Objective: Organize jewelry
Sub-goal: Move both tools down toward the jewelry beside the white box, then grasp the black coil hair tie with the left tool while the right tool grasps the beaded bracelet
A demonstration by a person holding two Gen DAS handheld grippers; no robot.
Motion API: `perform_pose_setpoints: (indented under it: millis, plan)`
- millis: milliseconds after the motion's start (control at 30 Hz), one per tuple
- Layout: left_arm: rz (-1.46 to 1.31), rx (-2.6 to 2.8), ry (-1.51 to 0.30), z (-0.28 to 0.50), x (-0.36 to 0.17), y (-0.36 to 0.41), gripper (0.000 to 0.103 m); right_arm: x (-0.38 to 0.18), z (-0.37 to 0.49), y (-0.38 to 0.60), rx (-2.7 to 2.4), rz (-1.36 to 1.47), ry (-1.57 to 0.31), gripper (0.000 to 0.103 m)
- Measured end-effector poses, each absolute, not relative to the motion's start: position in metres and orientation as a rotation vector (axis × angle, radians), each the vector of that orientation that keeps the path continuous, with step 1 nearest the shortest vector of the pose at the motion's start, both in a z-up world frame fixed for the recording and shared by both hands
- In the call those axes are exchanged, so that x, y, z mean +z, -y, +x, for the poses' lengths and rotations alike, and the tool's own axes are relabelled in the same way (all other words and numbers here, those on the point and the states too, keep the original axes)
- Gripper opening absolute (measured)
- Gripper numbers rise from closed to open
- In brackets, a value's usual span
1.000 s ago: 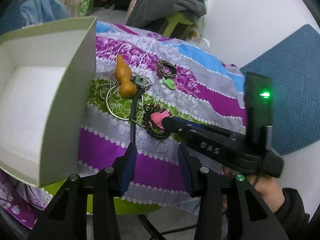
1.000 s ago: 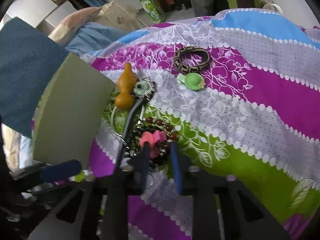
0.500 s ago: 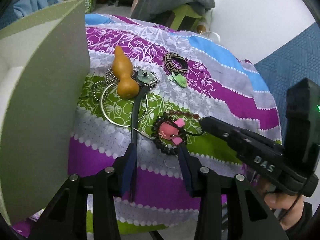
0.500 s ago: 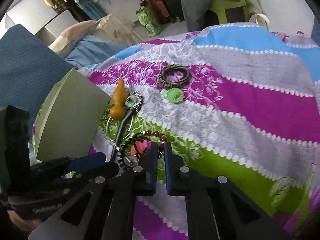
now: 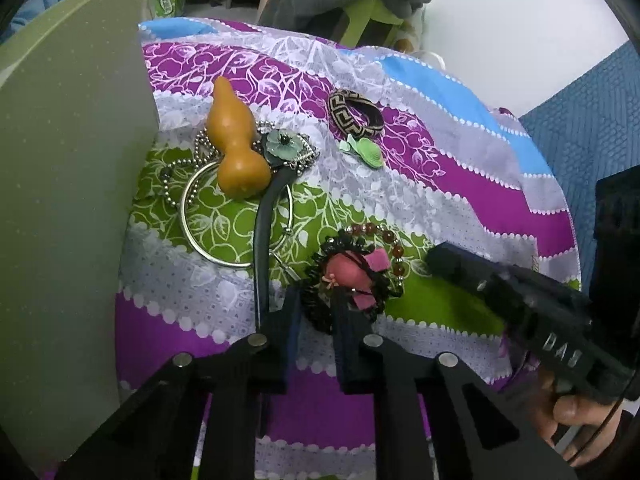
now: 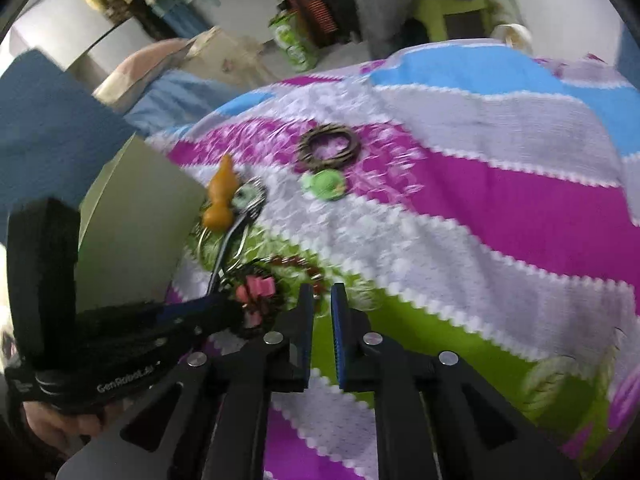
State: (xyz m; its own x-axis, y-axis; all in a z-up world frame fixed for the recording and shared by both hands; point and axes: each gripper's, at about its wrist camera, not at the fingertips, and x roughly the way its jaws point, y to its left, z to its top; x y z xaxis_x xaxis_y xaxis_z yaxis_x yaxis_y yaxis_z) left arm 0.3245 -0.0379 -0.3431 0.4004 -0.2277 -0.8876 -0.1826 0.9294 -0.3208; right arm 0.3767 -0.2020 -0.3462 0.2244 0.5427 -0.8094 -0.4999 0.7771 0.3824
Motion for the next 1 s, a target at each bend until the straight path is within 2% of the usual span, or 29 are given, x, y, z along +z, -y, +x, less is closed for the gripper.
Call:
perform_pose_setpoints:
  millis: [67, 133, 267, 533, 733, 1000]
  plan:
    - [-0.401, -0.035, -1.157, 0.325, -0.342, 0.037, 0.008, -0.347, 0.373, 0.194, 0.734, 0.006, -1.135, 0.012]
    - [-0.403, -0.037, -1.147, 0.324, -0.339, 0.036, 0.007, -0.350, 0.373, 0.188, 0.733, -0.016, -1.133, 0.021]
    - [-0.405, -0.049, -1.132, 0.320, -0.331, 0.034, 0.007, -0.355, 0.375, 0.182, 0.704, -0.064, -1.134, 0.021]
    - [-0.377, -0.052, -1.100, 0.311, -0.310, 0.033, 0.007, -0.357, 0.366, 0.158, 0.679, -0.260, -1.059, 0.019]
    - [-0.376, -0.053, -1.089, 0.302, -0.298, 0.030, 0.007, -0.358, 0.350, 0.134, 0.686, -0.436, -0.997, 0.007]
    - [-0.363, -0.039, -1.083, 0.296, -0.293, 0.027, 0.007, -0.348, 0.351, 0.143, 0.640, -0.379, -0.982, 0.005]
